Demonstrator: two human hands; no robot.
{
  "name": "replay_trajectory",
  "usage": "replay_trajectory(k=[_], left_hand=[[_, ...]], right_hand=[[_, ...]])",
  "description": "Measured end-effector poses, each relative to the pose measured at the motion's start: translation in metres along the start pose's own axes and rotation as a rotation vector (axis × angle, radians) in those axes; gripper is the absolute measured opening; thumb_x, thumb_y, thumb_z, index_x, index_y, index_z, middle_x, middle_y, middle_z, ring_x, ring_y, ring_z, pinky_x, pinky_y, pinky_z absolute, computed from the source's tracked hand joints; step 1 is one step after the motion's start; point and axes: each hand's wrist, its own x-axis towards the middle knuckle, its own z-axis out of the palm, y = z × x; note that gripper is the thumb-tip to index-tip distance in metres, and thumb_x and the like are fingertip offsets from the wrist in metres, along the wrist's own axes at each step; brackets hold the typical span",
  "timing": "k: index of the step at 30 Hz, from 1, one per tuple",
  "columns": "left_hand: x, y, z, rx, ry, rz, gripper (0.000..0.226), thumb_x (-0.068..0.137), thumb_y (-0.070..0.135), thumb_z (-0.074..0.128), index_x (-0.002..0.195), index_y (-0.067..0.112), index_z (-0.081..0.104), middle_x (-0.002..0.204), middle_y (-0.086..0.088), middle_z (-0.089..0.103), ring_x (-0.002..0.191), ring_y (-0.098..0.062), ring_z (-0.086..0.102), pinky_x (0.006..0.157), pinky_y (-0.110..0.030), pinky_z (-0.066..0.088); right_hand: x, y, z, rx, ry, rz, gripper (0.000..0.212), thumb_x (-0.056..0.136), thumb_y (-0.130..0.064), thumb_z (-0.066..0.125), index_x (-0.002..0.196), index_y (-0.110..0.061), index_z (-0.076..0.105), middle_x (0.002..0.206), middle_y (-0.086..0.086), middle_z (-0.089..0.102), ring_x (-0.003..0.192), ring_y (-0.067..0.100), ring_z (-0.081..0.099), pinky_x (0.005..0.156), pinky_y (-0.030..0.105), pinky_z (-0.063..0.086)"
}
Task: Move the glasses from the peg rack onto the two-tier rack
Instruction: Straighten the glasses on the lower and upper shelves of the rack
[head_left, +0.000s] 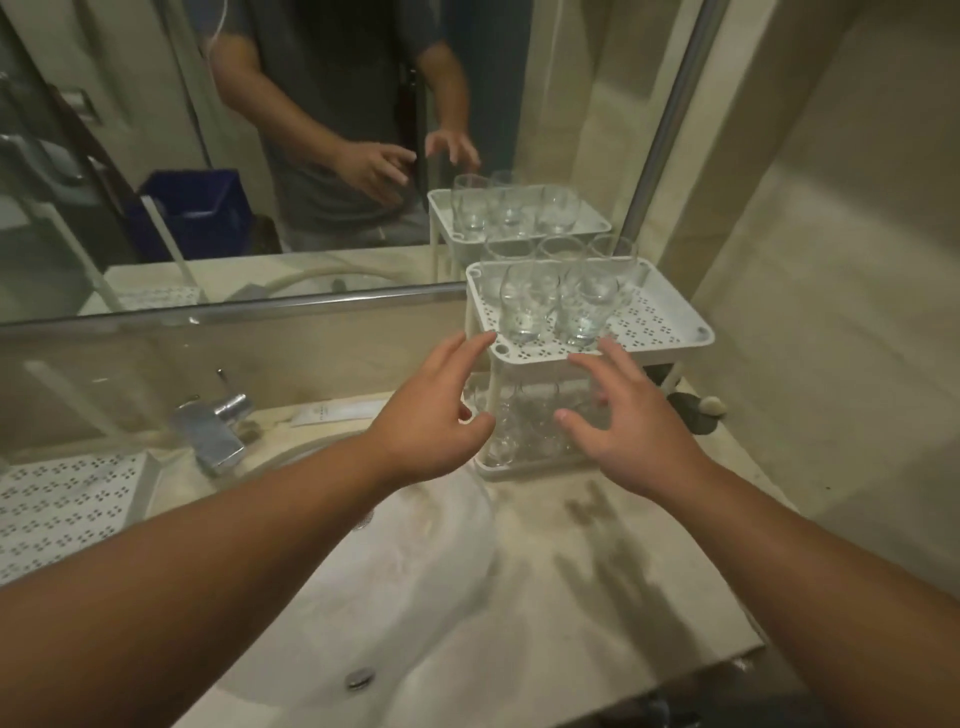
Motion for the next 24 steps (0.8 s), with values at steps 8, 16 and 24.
replay_trajectory(k=[8,16,24], left_hand=[[0.056,0.038,-0.012,0.115,0.212,0.027,0.066,0.09,0.034,0.062,0.149,0.034,0.034,0.146,0.007,0.042,0.107,-0.011,0.054,0.087,-0.029,0.045],[0.124,0.051,-0.001,0.24,0.25,-0.177,0.077,0.086,0.048,0.066,0.152,0.031,0.029,0.153,-0.001,0.039,0.134,-0.022,0.047,0.098,-0.037,0.045],[0.153,0.055,0.02,0.335,0.304,-0.254,0.083,0.082,0.059,0.069,0.15,0.024,0.035,0.146,-0.004,0.048,0.128,-0.025,0.052,0.098,-0.039,0.046]], right_hand=[[0.06,0.011,-0.038,-0.071,0.19,-0.028,0.058,0.087,-0.039,0.067,0.14,-0.028,0.045,0.14,-0.001,0.042,0.129,0.02,0.044,0.1,0.031,0.036],[0.132,0.031,-0.048,-0.108,0.074,0.015,0.076,0.083,-0.05,0.07,0.145,-0.025,0.035,0.148,0.005,0.037,0.133,0.024,0.04,0.104,0.037,0.038],[0.158,0.045,-0.035,-0.089,0.034,0.014,0.09,0.075,-0.06,0.073,0.146,-0.021,0.035,0.147,0.003,0.04,0.131,0.023,0.045,0.102,0.038,0.041]])
